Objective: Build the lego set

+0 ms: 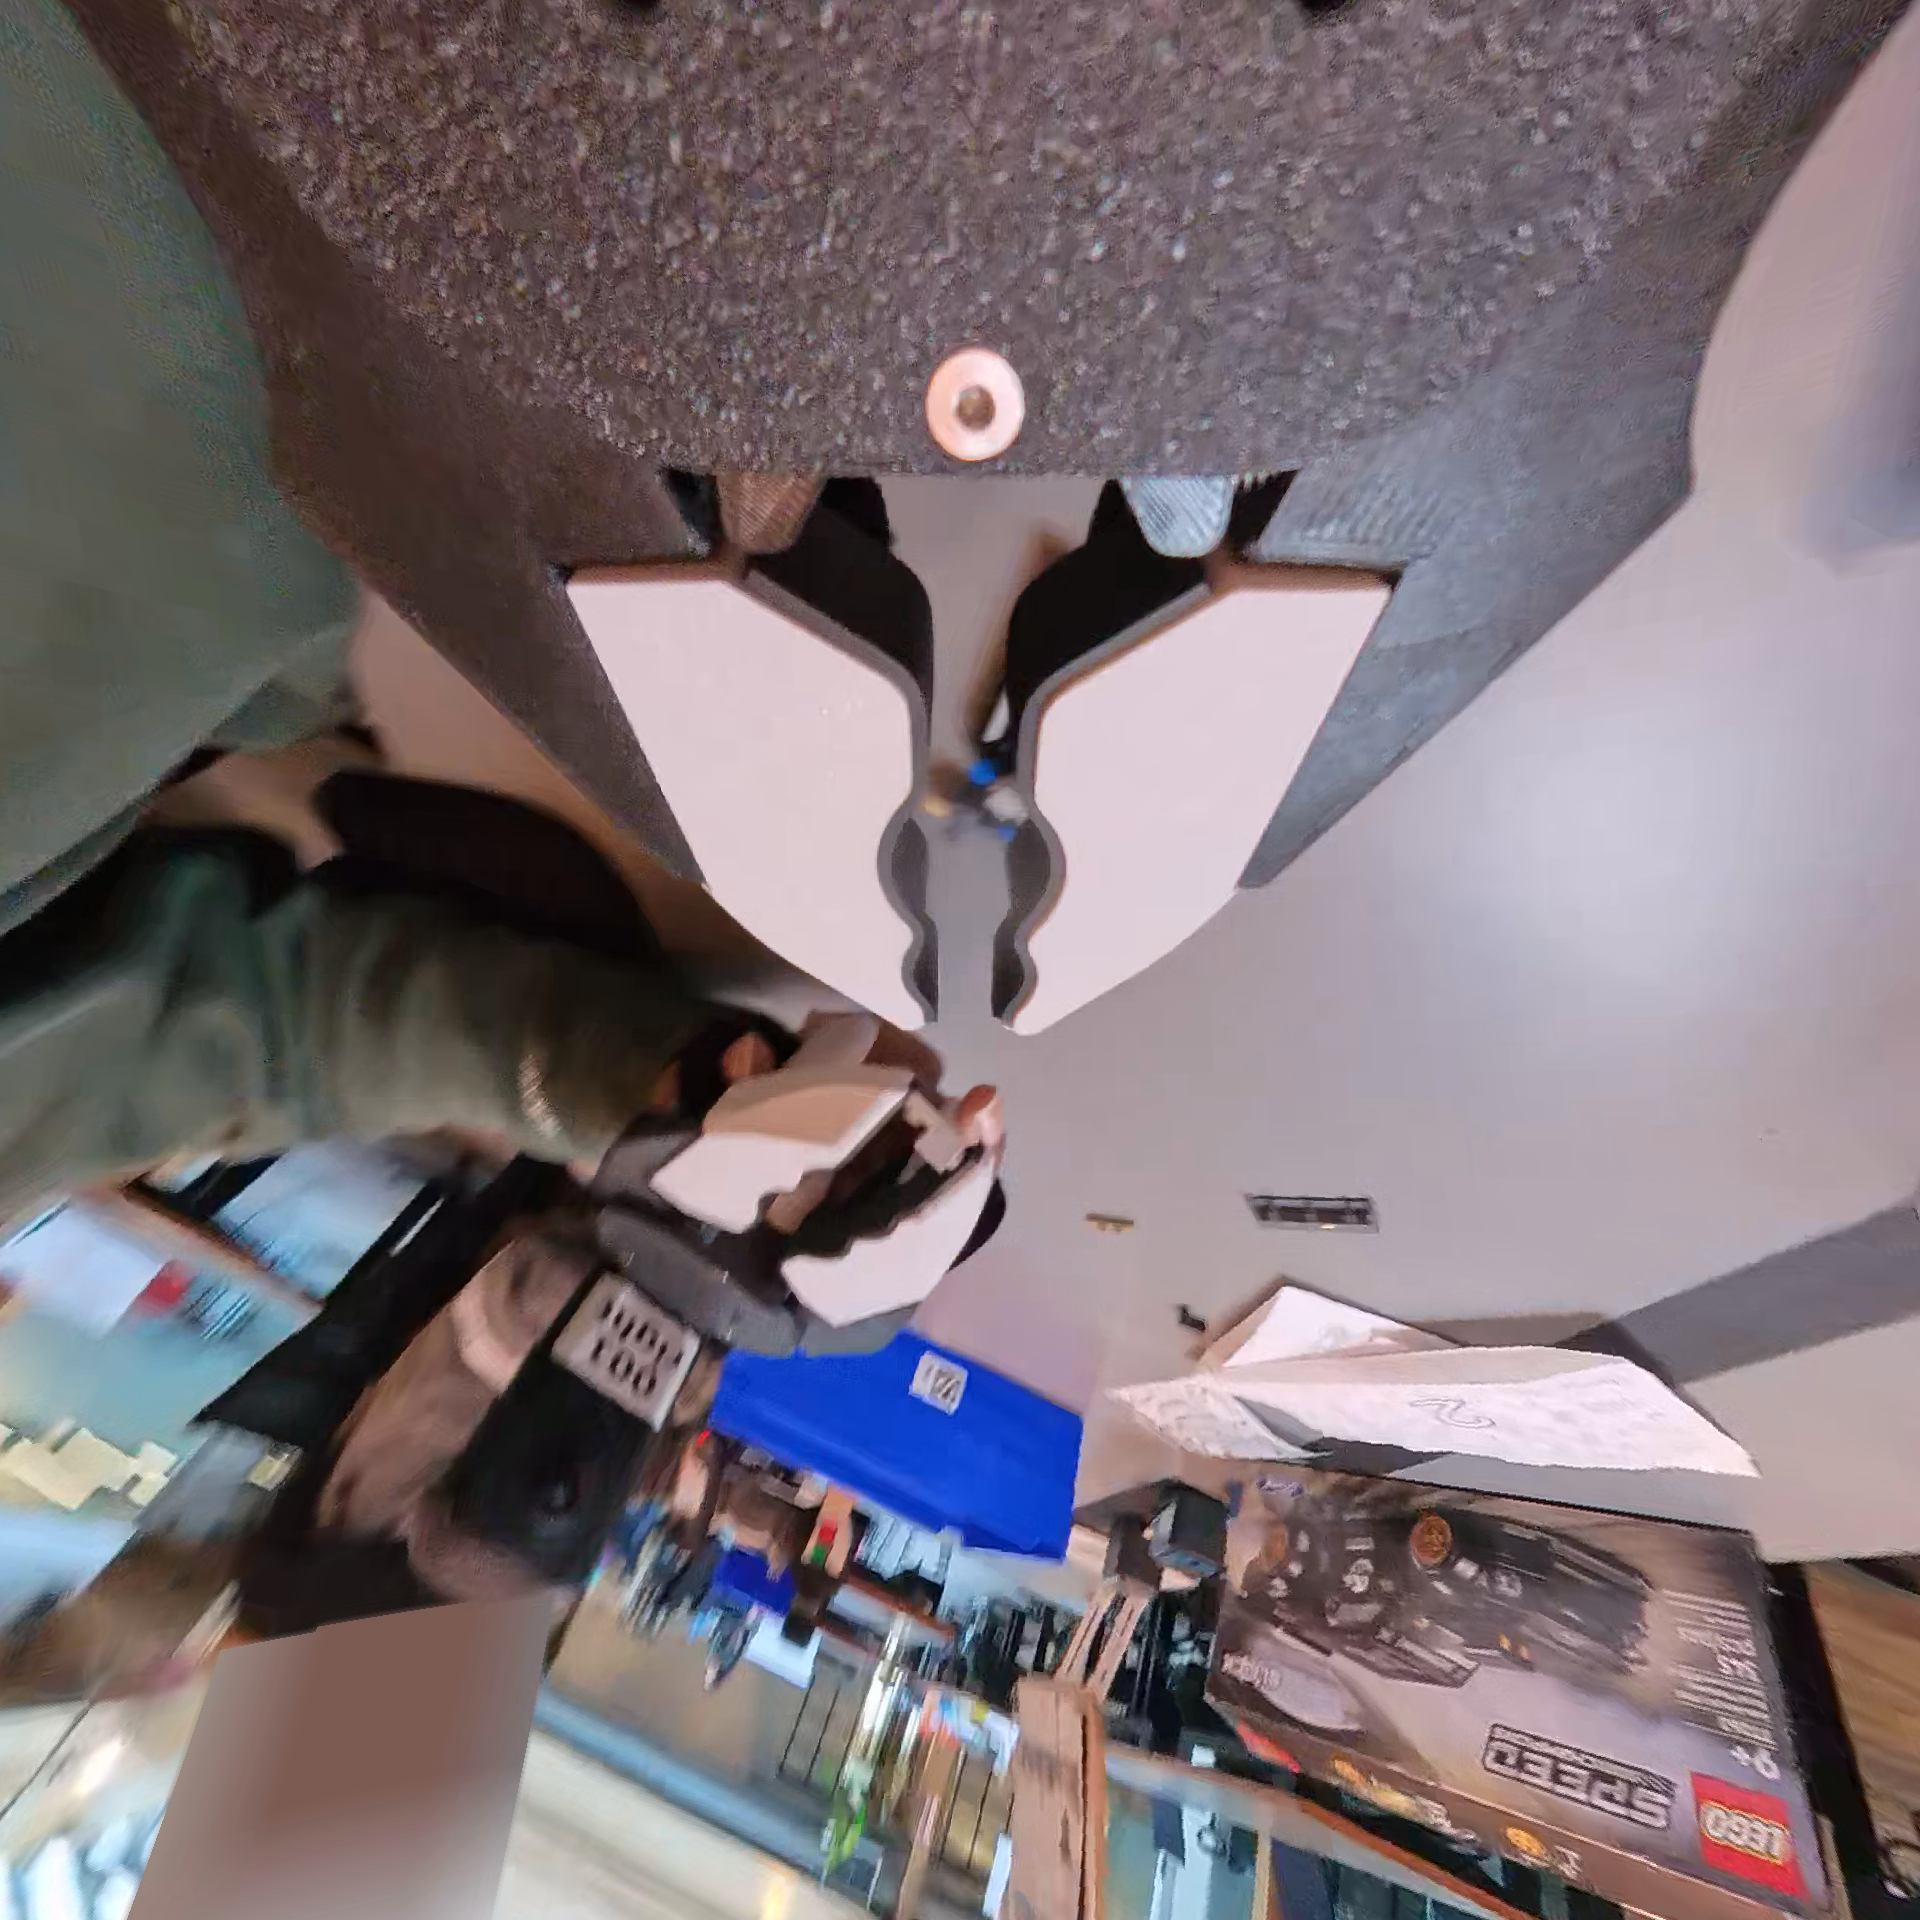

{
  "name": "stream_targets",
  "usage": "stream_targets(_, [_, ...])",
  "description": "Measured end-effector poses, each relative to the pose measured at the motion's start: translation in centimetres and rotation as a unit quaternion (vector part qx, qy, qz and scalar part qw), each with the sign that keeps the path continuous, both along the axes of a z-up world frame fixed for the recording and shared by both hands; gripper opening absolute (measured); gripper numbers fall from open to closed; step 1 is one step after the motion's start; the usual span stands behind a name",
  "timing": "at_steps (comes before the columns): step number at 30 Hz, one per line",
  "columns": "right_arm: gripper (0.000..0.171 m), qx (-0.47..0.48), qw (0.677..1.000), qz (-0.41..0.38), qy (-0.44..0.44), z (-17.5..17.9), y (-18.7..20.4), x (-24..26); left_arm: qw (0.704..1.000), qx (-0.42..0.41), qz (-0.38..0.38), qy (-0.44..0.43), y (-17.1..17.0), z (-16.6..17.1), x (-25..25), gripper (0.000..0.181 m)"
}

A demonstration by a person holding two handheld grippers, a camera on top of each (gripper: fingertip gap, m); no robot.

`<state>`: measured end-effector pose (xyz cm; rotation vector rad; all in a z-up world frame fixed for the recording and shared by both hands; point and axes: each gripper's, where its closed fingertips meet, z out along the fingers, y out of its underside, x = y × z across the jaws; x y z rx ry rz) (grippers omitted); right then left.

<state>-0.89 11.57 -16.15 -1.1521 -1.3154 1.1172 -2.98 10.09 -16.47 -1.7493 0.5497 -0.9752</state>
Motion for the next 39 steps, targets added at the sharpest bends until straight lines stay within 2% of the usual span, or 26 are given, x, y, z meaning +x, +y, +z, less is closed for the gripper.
stream_targets(6, [0.018,0.140,0.990,0.010,-0.020,0.1,-3.4,-0.6,0.987,-0.073,-0.023,-0.144,-2.7,0.8,1.9,0.018])
stream_targets(9, [0.018,0.181,0.983,0.021,-0.035,-0.5,-4.6,-1.1,0.982,-0.093,-0.024,-0.165,-3.2,0.3,2.1,0.019])
stream_targets(14, [0.018,0.196,0.979,0.036,-0.029,-0.5,-5.8,-1.4,0.979,-0.103,-0.065,-0.166,-4.1,0.0,2.7,0.014])
stream_targets(22, [0.018,0.215,0.976,0.020,0.002,0.8,-6.0,-1.4,0.957,-0.129,-0.104,-0.236,-4.6,0.9,2.6,0.005])
stream_targets(25, [0.019,0.199,0.980,0.025,-0.011,0.4,-6.0,-1.5,0.974,-0.104,-0.092,-0.180,-4.5,0.5,2.4,0.005])
stream_targets(28, [0.030,0.056,0.993,0.093,-0.050,-0.2,-6.4,-1.0,0.998,-0.026,-0.048,-0.037,-4.1,-0.4,1.5,0.005])
stream_targets(30, [0.030,-0.010,0.991,0.125,-0.051,-0.1,-6.4,-0.7,0.997,0.030,-0.039,0.055,-4.2,-0.8,1.2,0.005])
stream_targets(32, [0.027,-0.031,0.989,0.134,-0.046,-0.1,-6.4,-0.7,0.990,0.065,-0.045,0.113,-4.7,-1.1,1.5,0.005])
stream_targets(35, [0.021,-0.033,0.985,0.155,-0.062,-0.8,-7.2,-0.8,0.982,0.084,-0.066,0.154,-5.4,-1.8,2.3,0.005])
stream_targets(39, [0.008,-0.033,0.981,0.175,-0.079,-1.1,-7.9,-0.5,0.981,0.087,-0.084,0.153,-5.9,-2.0,2.7,0.004])
